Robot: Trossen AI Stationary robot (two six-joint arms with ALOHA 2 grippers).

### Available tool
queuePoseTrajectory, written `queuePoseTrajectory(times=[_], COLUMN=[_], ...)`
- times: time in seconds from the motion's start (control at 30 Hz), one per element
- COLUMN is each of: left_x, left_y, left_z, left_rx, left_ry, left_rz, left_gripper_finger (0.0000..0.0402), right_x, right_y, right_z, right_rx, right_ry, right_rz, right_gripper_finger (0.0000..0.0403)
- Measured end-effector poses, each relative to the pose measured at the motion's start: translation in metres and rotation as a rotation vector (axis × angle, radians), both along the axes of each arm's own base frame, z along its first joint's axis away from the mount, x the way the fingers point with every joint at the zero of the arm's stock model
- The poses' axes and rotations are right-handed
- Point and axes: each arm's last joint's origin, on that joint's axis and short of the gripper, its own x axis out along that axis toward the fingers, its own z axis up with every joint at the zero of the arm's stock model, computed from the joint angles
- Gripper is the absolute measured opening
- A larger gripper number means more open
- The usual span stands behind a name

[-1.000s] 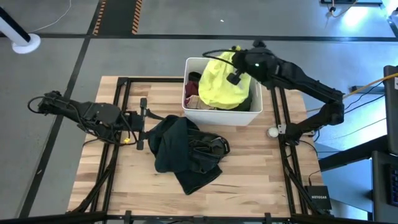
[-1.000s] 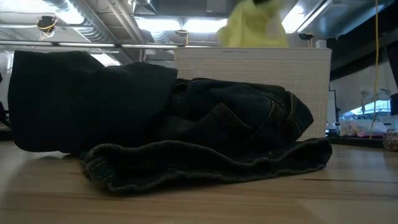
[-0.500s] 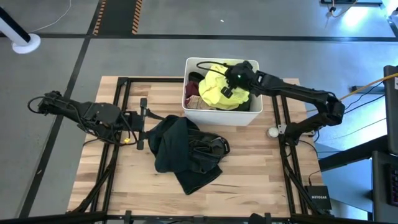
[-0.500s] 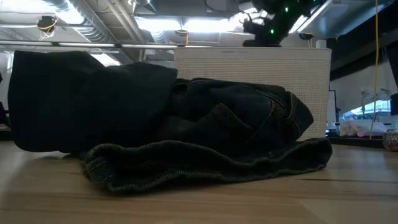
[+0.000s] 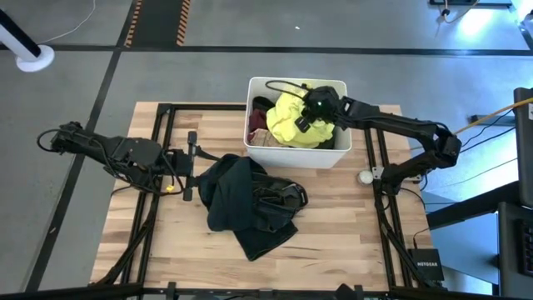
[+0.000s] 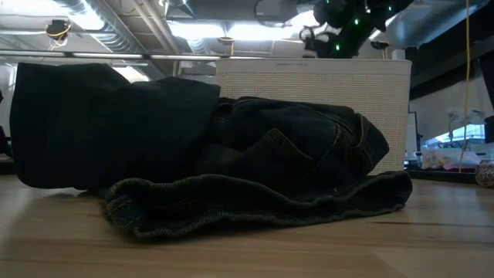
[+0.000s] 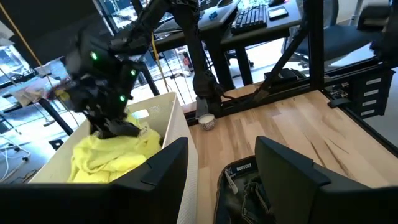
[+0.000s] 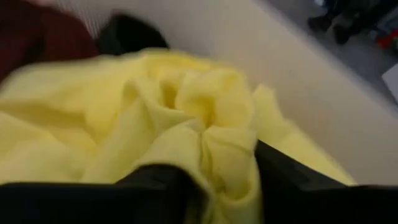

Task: Sort clothes
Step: Put the yellow shirt into the white laundry organizer

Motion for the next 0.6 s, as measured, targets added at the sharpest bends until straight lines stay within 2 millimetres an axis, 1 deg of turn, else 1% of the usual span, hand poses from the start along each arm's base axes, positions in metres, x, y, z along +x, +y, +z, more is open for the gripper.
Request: queuePoseTrajectory(times=[0.07,0.17,0.27,0.37,0.47,0.6], left_x=[0.0,0.0,0.0,0.0,0.0,0.0], left_y=[0.0,0.0,0.0,0.0,0.0,0.0], left_z=[0.0,0.0,0.0,0.0,0.0,0.0], left_rx=[0.0,0.001,-0.002,-0.014,-0.016,-0.016], left_ry=[0.0,0.0,0.0,-0.001,0.0,0.0], left_rz=[0.0,0.0,0.0,0.002,0.003,0.003], left_gripper_finger=[0.0182,0.0182,0.0182,0.0182,0.0182,0.0182], right_x=[0.001,-0.001,-0.001,-0.002,-0.002,-0.004], right_y=[0.0,0.001,0.007,0.018,0.03,0.04], right_z=[0.018,0.053,0.089,0.115,0.129,0.132], right_rx=[-0.026,-0.066,-0.09,-0.093,-0.084,-0.063], right_ry=[-0.014,-0.05,-0.101,-0.132,-0.16,-0.109], right_rz=[0.012,0.028,0.047,0.077,0.102,0.127], right_gripper_finger=[0.017,0.0197,0.0215,0.0225,0.0232,0.024])
